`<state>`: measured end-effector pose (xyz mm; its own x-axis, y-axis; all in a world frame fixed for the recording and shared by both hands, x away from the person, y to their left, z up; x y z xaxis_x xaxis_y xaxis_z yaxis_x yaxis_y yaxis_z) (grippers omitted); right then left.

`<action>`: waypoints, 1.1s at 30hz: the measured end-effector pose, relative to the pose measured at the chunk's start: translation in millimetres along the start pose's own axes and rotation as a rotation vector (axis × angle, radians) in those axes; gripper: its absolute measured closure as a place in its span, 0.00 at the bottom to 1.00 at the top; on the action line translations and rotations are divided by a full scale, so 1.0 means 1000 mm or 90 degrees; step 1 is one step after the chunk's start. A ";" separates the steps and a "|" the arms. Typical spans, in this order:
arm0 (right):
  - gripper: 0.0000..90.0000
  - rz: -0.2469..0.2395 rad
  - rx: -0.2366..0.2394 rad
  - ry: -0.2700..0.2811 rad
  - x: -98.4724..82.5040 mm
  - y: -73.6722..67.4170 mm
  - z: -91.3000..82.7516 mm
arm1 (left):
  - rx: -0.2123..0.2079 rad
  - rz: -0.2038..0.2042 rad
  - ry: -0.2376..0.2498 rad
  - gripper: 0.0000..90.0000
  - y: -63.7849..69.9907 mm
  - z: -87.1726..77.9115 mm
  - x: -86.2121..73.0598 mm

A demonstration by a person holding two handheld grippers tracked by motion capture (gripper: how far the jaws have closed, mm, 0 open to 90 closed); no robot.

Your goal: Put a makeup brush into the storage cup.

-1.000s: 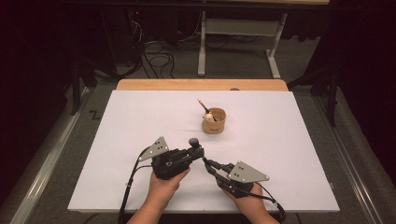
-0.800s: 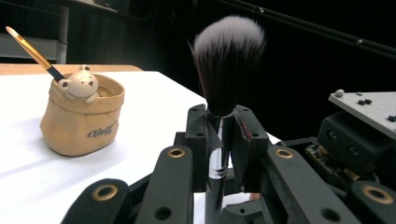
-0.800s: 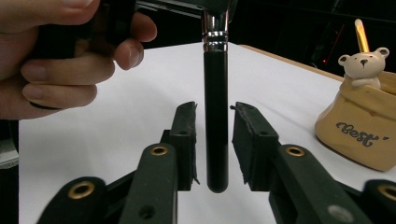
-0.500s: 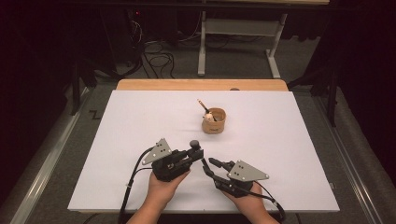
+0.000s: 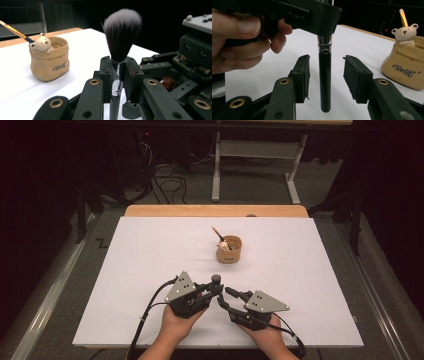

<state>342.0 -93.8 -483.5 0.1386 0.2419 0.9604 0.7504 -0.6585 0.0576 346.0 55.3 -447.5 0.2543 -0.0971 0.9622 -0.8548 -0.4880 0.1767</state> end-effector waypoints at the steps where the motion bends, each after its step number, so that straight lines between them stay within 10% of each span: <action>1: 0.63 0.001 0.002 0.000 0.000 0.000 0.000 | 0.002 0.002 -0.002 0.87 0.000 0.000 0.000; 29: 0.89 -0.022 -0.010 -0.005 0.004 -0.002 -0.001 | -0.015 0.008 -0.019 0.86 0.006 0.007 -0.001; 33: 0.89 -0.022 -0.008 0.003 0.005 -0.002 -0.001 | -0.022 -0.009 -0.026 0.70 0.004 0.008 -0.003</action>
Point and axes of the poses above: each handheld gripper's, and its own axes: z roughly forward along the jaws, x roughly out of its top, y roughly to its right, the point moved 5 cm from there along z, roughly forward along the jaws, and after that the axes turned 7 degrees about -x, right-handed, at the moved point
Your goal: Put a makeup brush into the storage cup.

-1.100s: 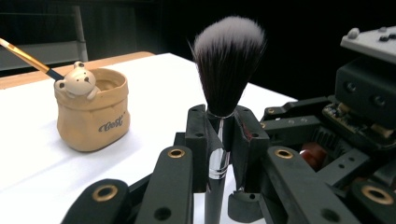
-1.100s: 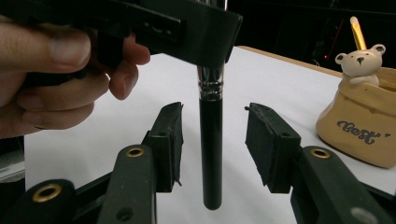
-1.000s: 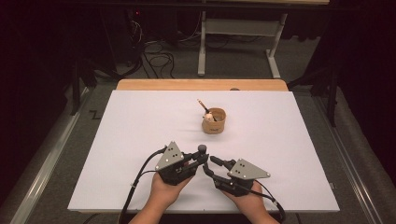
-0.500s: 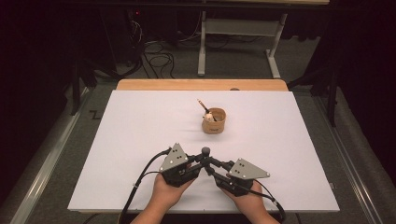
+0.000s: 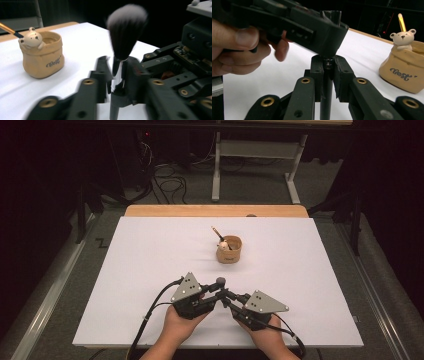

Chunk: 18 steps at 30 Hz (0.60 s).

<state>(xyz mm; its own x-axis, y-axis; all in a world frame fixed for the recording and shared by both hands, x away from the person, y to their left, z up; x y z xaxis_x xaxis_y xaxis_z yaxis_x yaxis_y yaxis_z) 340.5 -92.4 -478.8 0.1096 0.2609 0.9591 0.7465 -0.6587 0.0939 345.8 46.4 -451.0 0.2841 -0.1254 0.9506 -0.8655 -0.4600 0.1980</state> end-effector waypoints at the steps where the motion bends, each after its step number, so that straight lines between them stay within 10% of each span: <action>1: 0.89 0.001 0.000 0.000 0.000 0.000 0.000 | 0.001 0.000 0.000 0.67 0.000 0.000 0.000; 18: 0.89 0.022 -0.025 0.001 -0.002 0.014 -0.004 | 0.051 0.003 0.017 0.45 -0.018 -0.031 -0.004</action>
Point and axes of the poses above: each handheld gripper's, and its own axes: z roughly forward along the jaws, x roughly out of its top, y roughly to its right, the point moved 5 cm from there along z, roughly forward along the jaws, and after that the axes turned 7 degrees about -x, right-handed, at the moved point
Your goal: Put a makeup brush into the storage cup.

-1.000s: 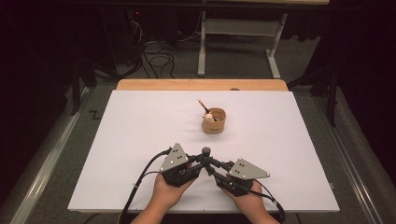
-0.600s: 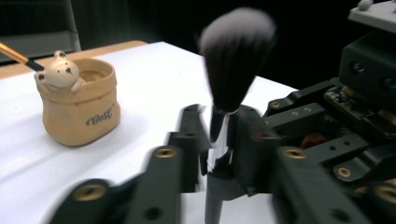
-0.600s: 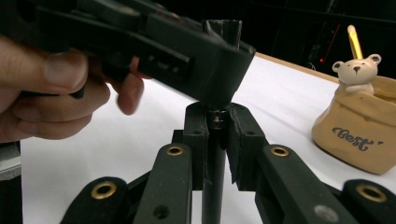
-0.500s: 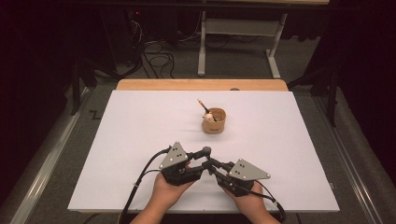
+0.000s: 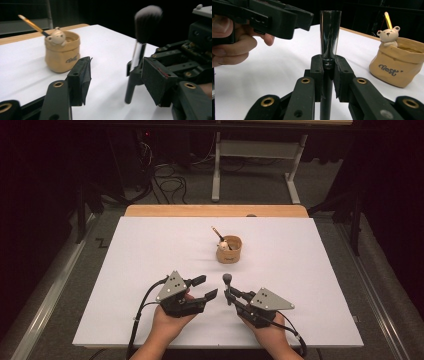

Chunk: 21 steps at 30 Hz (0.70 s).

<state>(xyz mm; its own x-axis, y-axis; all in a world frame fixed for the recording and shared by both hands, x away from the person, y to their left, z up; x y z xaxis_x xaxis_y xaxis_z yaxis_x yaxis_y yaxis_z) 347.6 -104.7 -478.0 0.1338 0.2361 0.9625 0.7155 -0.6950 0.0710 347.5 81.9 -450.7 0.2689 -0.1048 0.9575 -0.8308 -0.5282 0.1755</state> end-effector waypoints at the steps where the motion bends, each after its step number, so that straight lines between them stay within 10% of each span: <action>1: 0.89 0.002 0.002 -0.002 0.000 0.001 -0.001 | 0.007 0.003 -0.002 0.45 -0.002 -0.002 -0.001; 21: 0.89 0.018 -0.020 0.017 0.005 0.015 -0.009 | 0.097 -0.014 -0.015 0.34 -0.038 -0.044 -0.019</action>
Point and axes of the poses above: each handheld gripper's, and its own axes: z roughly forward along the jaws, x roughly out of its top, y roughly to its right, the point moved 5 cm from there along z, roughly forward along the jaws, and after that the axes turned 7 degrees about -x, right-handed, at the moved point
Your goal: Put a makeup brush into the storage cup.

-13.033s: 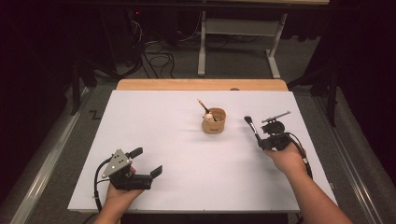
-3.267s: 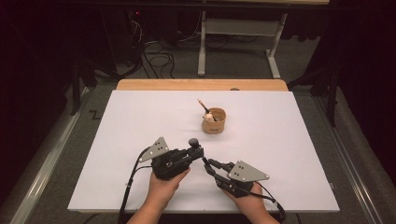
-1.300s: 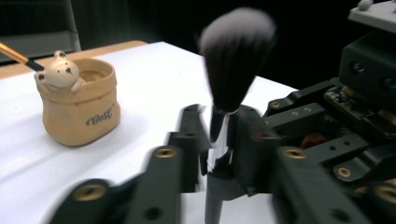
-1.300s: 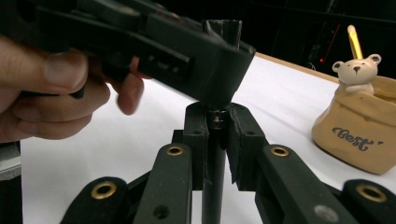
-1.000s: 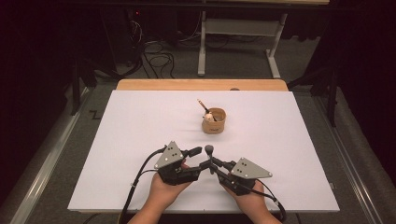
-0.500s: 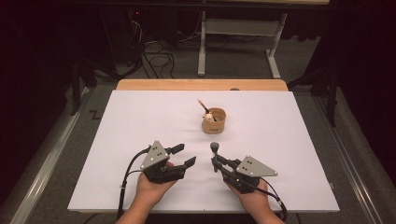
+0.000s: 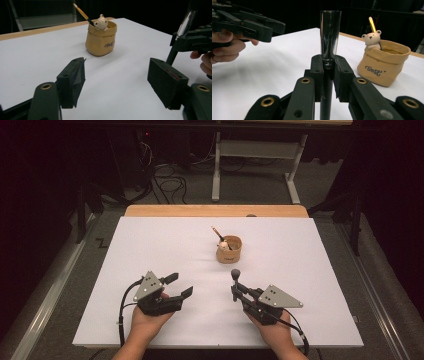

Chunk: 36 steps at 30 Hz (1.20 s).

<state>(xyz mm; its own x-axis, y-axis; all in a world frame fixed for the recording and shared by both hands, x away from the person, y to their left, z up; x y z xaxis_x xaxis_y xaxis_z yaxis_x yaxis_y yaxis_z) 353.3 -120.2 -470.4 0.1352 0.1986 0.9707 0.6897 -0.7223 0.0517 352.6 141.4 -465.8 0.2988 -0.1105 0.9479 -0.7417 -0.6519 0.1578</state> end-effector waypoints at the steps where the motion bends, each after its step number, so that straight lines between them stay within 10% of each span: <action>1: 0.89 0.002 -0.002 -0.001 0.000 0.001 -0.001 | 0.003 0.002 -0.002 0.33 -0.001 -0.002 0.000; 36: 0.89 0.024 -0.063 0.017 0.002 0.040 -0.021 | 0.105 -0.004 0.007 0.00 -0.032 -0.039 -0.029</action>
<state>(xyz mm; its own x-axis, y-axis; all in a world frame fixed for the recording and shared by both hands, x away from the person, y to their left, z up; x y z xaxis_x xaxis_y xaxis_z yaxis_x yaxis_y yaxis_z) 366.0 -162.3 -461.1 0.1391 0.1531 0.9784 0.6109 -0.7909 0.0370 344.4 194.4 -487.7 0.2963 -0.0979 0.9501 -0.6303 -0.7674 0.1175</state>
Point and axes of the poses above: each handheld gripper's, and its own axes: z roughly forward along the jaws, x roughly out of its top, y roughly to its right, the point moved 5 cm from there along z, roughly forward along the jaws, and after that the axes turned 7 degrees about -x, right-handed, at the moved point
